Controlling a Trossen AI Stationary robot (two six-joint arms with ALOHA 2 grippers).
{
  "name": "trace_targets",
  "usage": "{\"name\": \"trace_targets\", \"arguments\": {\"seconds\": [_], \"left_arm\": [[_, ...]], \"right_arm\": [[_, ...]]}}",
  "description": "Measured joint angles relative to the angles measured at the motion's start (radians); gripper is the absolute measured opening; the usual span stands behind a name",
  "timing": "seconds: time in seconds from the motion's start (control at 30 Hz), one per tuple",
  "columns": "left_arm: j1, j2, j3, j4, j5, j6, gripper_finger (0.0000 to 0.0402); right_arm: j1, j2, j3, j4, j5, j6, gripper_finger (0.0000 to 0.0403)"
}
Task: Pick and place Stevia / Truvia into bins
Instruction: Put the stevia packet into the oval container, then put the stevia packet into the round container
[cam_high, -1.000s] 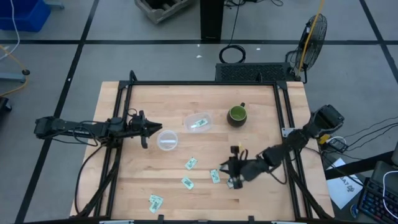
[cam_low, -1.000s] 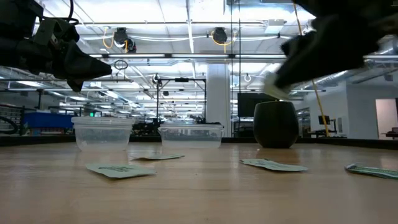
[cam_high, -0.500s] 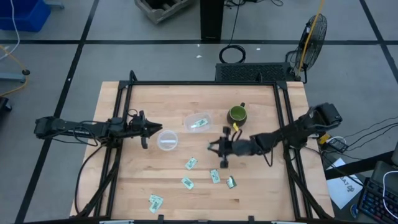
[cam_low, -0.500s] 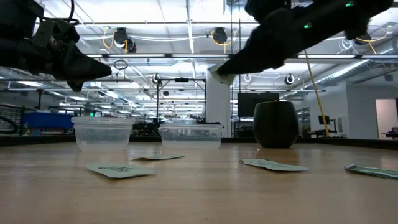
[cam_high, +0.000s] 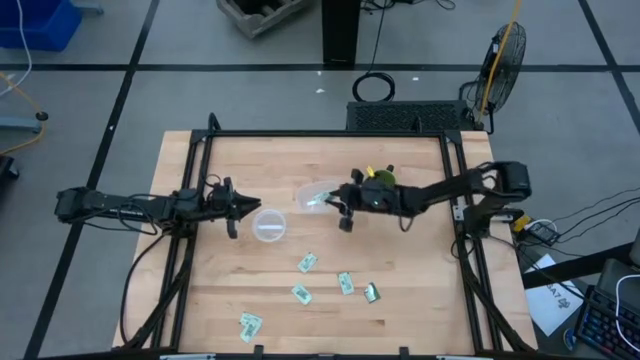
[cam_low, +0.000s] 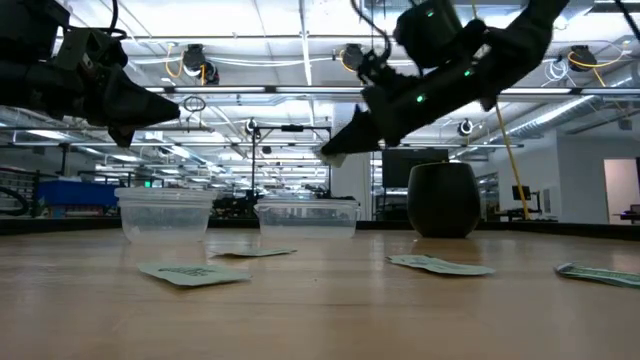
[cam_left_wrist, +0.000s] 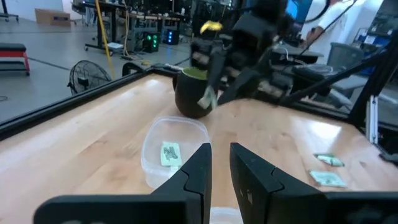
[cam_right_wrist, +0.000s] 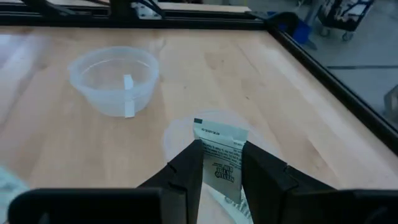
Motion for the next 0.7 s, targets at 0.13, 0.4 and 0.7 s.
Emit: {"name": "trace_targets", "arguments": {"seconds": [0.13, 0.4, 0.7], "left_arm": [[0.000, 0.000, 0.000, 0.012, 0.001, -0.019, 0.0063], [0.000, 0.000, 0.000, 0.015, 0.000, -0.113, 0.0063], [0.000, 0.000, 0.000, 0.044, -0.006, -0.200, 0.0063]], "right_arm": [[-0.043, 0.087, 0.064, 0.008, -0.051, 0.000, 0.0093], [-0.095, 0.192, 0.127, -0.018, -0.051, 0.032, 0.0097], [-0.078, 0.195, 0.126, -0.018, -0.047, 0.018, 0.0182]]}}
